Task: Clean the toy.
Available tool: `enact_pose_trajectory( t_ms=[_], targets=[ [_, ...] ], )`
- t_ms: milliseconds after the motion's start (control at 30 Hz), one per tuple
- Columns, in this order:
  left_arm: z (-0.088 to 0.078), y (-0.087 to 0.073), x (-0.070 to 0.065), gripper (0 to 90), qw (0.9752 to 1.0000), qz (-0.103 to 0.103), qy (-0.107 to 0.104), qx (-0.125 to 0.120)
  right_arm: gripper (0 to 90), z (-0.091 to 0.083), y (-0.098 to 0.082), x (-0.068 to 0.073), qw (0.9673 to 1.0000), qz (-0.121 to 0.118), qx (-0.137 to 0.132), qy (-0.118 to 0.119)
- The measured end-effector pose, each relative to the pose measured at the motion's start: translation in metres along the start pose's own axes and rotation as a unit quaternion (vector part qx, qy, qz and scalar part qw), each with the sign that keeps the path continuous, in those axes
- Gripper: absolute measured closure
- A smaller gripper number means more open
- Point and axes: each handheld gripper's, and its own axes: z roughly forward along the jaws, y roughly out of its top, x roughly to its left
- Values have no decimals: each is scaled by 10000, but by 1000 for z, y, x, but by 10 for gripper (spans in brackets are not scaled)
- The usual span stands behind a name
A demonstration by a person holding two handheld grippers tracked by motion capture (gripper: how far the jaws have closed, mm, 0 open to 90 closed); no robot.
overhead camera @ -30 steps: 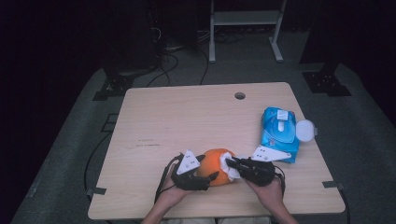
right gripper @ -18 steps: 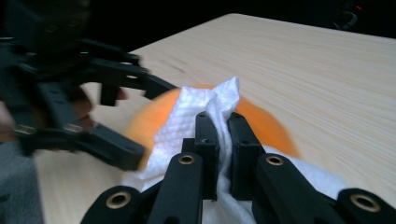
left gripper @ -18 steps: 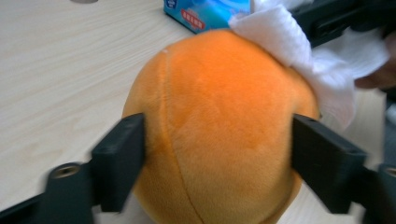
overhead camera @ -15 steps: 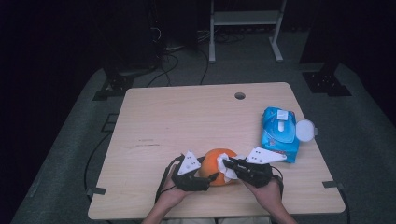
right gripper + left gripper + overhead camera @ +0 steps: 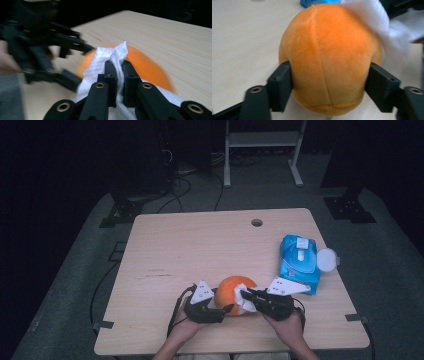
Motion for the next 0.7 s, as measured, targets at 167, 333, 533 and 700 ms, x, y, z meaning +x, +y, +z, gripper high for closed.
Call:
enact_pose_trajectory(
  t_ms=[167,333,533,700],
  targets=[
    [-6,4,-4,331,9992,374,148,-52,835,-3,6,0,9992,-268,18,-279],
    [-2,5,-10,323,9983,563,152,-7,834,-2,-1,-3,9996,-50,49,-262],
    [-1,4,-15,324,9966,793,226,12,835,6,5,9,9998,-207,65,40],
    [1,6,-18,322,9958,877,253,-13,837,-4,3,-3,9995,-62,50,-301]
  ],
)
